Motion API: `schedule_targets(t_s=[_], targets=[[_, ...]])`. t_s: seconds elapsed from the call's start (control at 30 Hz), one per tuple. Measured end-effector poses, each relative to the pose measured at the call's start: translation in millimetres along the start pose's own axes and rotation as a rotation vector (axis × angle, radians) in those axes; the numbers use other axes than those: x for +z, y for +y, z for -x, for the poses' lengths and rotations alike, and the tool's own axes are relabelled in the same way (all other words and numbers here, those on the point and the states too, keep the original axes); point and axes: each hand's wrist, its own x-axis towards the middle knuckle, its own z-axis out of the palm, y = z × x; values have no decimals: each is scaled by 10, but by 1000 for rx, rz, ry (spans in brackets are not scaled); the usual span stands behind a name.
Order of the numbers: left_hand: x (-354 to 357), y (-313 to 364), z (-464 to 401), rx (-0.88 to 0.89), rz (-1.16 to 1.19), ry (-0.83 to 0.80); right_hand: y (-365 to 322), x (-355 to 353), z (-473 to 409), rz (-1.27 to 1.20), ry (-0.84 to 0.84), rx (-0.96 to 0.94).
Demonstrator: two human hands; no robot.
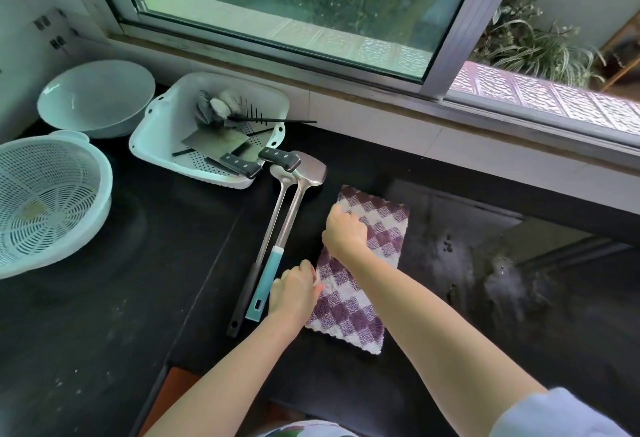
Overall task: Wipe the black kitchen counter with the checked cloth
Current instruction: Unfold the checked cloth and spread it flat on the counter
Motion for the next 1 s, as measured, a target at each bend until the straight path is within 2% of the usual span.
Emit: schedule_targets(t_s=[0.23,0.47,0.63,0.9,1.0], targets=[[-122,54,60,41,27,18,60,-117,47,-133,28,13],[-248,280,127,106,145,-97,221,-234,42,-251,-41,113],[-245,540,182,185,124,-79,509,-418,72,-312,19,177],[-202,995,279,241,259,-118,947,-615,211,-511,122,224],[-174,1127,310,269,264,-154,1113,-638,271,-512,167,236]])
